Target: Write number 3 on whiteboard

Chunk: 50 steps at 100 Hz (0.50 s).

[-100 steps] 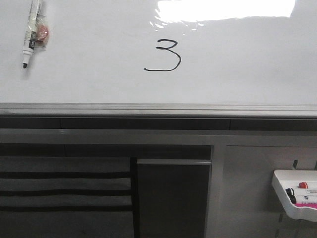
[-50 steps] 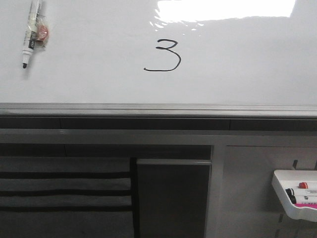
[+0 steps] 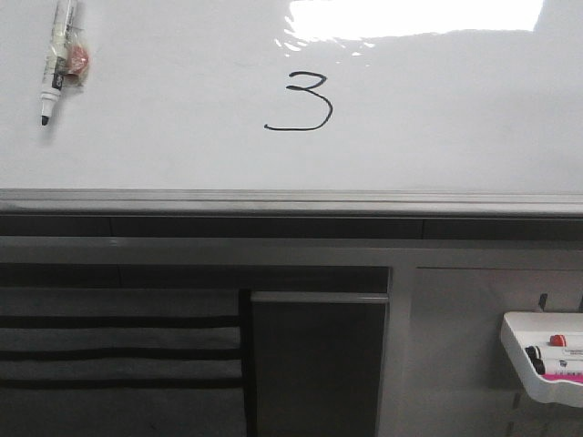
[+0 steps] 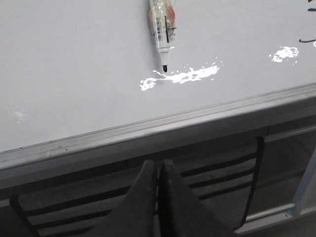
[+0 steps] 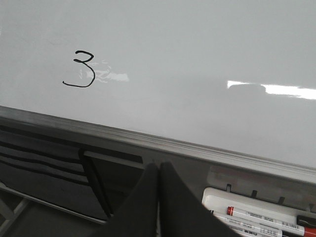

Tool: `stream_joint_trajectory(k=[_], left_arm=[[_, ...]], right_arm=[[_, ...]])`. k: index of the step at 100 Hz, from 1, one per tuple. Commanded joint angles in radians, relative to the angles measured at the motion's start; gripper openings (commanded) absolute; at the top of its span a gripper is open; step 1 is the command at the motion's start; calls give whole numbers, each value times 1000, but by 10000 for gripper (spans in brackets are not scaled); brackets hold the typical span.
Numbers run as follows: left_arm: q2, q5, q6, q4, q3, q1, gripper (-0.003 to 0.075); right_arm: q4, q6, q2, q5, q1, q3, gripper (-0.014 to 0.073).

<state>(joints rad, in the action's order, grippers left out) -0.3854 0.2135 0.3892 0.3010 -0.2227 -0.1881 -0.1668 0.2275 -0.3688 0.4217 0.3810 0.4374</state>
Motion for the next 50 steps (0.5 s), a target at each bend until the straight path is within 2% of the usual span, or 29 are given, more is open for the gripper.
stream_joint_trajectory(k=[1, 18, 35, 42, 50], left_arm=[[89, -95, -11, 14, 9, 22, -20], [307, -152, -11, 7, 93, 101, -20], [392, -170, -14, 13, 134, 132, -20], [409, -170, -67, -17, 150, 129, -20], [417, -178, -197, -138, 170, 127, -20]], right_arm=[[-7, 5, -5, -71, -5, 25, -69], [-7, 5, -5, -71, -5, 25, -69], [-7, 5, -5, -71, -5, 25, -69], [-7, 5, -5, -71, -5, 25, -69], [-7, 5, -5, -71, -5, 25, -69]])
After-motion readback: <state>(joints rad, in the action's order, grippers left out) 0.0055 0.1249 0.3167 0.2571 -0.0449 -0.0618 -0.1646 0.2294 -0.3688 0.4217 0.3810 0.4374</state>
